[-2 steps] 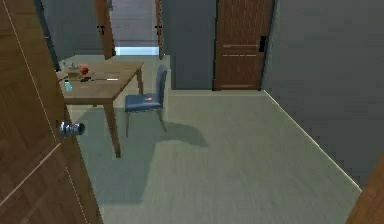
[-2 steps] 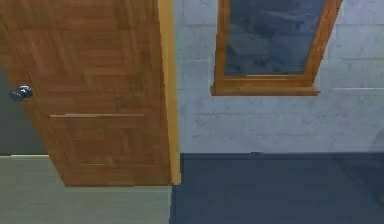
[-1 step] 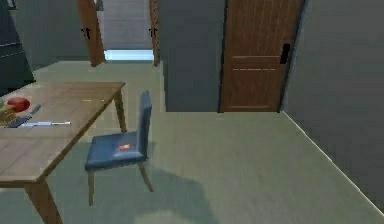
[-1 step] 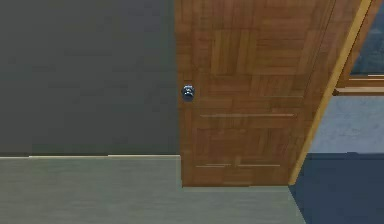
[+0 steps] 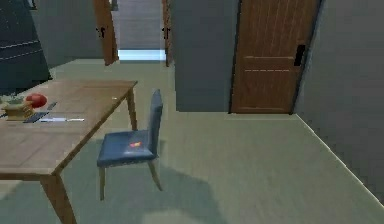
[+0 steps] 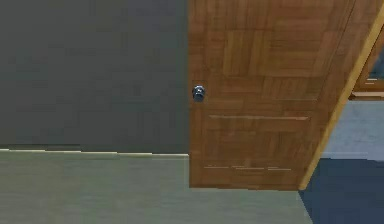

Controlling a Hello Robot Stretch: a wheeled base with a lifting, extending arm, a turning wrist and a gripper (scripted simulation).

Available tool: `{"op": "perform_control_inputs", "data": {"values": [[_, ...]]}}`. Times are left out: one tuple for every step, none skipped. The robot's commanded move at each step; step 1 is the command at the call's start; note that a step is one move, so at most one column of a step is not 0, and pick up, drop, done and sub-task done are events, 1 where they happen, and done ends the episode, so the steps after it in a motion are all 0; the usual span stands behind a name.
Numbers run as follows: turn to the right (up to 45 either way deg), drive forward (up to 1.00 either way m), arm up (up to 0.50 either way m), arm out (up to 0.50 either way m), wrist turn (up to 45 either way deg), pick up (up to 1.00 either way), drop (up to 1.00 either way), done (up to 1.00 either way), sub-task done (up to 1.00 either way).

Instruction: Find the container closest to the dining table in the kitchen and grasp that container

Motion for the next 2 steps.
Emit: {"op": "perform_control_inputs", "data": {"values": [[0.0, 0.2, 0.0, 0.0, 0.0, 0.0, 0.0, 0.0, 0.0], [-45.0, 0.0, 0.0, 0.0, 0.0, 0.0, 0.0, 0.0, 0.0]]}}
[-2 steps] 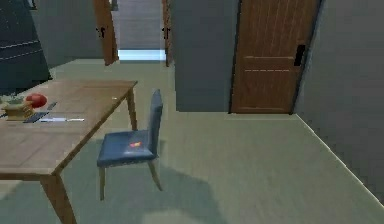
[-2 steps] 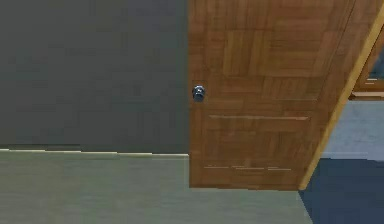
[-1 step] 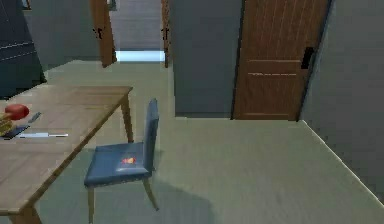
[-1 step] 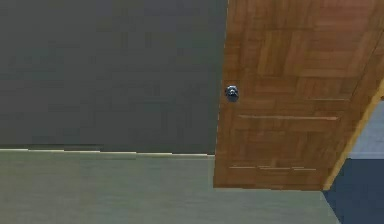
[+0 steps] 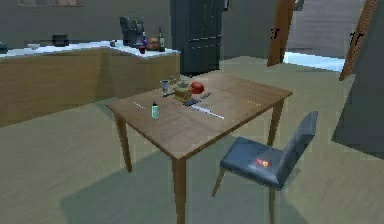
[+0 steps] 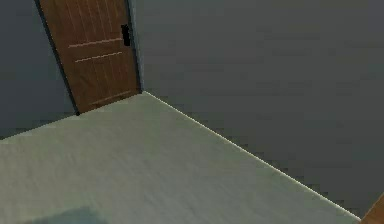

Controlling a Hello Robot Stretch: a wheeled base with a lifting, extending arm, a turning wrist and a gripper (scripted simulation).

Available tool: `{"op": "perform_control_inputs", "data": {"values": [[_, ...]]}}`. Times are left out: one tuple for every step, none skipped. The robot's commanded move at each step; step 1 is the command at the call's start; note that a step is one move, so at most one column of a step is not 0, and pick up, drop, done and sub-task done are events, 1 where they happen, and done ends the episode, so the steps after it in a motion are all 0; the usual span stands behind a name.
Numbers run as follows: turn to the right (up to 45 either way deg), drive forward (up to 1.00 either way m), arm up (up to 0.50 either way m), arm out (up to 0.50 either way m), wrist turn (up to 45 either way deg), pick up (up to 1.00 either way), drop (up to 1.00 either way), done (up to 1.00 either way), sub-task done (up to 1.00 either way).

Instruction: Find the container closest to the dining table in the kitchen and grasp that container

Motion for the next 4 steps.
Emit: {"op": "perform_control_inputs", "data": {"values": [[-6.0, 0.0, 0.0, 0.0, 0.0, 0.0, 0.0, 0.0, 0.0], [0.0, 0.15, 0.0, 0.0, 0.0, 0.0, 0.0, 0.0, 0.0], [-45.0, 0.0, 0.0, 0.0, 0.0, 0.0, 0.0, 0.0, 0.0], [-18.0, 0.0, 0.0, 0.0, 0.0, 0.0, 0.0, 0.0, 0.0]]}}
